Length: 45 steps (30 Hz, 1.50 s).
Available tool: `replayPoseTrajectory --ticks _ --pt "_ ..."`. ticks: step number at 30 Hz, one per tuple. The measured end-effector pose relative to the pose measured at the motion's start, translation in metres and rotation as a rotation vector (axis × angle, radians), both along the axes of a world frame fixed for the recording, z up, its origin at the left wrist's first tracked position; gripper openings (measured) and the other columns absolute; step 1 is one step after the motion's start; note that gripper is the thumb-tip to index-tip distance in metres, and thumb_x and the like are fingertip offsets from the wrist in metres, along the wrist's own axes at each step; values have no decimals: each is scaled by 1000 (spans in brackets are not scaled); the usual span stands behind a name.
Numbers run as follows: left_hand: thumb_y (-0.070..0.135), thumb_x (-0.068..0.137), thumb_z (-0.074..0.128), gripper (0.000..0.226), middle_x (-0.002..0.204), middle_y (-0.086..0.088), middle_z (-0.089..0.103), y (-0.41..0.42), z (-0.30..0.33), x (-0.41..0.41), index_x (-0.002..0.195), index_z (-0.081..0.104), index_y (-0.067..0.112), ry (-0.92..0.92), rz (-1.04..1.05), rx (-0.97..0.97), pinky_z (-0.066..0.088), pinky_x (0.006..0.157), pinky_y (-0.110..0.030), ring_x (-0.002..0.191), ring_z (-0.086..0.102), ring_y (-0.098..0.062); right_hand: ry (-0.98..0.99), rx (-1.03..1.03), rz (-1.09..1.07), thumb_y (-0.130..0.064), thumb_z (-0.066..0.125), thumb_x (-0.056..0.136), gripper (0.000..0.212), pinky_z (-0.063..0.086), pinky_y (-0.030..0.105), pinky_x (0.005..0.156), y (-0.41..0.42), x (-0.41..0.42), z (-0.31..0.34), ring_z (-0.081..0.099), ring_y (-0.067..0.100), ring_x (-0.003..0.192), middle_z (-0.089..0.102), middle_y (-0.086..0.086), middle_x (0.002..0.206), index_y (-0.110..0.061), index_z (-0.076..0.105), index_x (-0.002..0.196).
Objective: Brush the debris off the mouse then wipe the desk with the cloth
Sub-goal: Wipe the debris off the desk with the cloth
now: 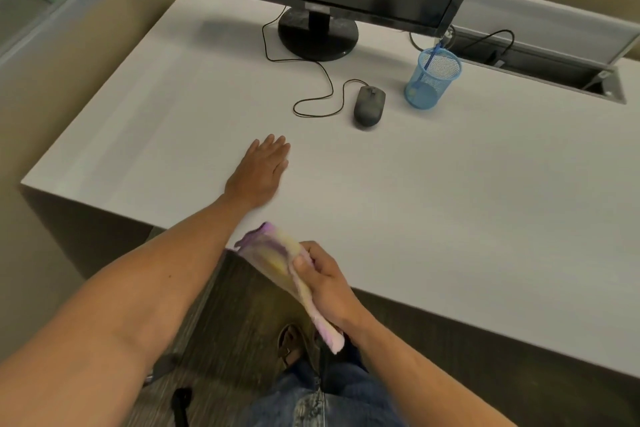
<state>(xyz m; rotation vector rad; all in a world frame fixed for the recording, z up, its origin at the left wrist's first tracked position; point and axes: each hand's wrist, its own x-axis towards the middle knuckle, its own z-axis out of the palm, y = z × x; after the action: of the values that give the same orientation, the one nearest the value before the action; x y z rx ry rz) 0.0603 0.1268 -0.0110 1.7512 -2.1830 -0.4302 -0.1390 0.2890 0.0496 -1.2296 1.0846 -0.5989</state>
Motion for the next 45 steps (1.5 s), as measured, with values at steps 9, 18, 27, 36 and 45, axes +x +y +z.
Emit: replayPoseTrajectory --ticks 9,18,27,36,45 --pt "26 106 31 45 157 -6 31 0 -2 1 148 36 10 0 12 -11 6 121 -35 148 21 -21 -366 412 -564 -26 51 98 19 50 33 72 -35 -36 8 63 19 79 66 1 81 -12 62 91" --pt "34 102 23 52 157 -3 30 2 -1 1 148 37 13 -5 13 -5 6 121 -33 148 19 -17 -612 429 -785 -31 59 94 29 50 35 78 -74 -88 15 61 22 84 62 6 88 -8 68 110" --pt "37 100 22 55 157 0 30 1 2 -1 148 38 15 -6 30 13 5 121 -31 147 19 -14 -637 423 -835 -20 50 90 37 57 36 72 -122 -154 33 68 27 81 70 10 93 -7 58 124" --pt "42 100 19 58 155 4 32 1 1 -1 147 40 16 -20 24 -1 3 120 -24 146 17 -5 -476 399 -992 -18 53 86 43 54 46 86 -179 -201 27 65 35 103 66 17 120 -5 60 127" --pt "43 100 18 59 154 7 31 0 2 -1 147 40 15 -39 36 -7 1 119 -19 145 19 -5 -176 204 -936 -4 46 94 28 53 48 88 -217 -243 7 65 32 103 68 14 112 -9 64 115"
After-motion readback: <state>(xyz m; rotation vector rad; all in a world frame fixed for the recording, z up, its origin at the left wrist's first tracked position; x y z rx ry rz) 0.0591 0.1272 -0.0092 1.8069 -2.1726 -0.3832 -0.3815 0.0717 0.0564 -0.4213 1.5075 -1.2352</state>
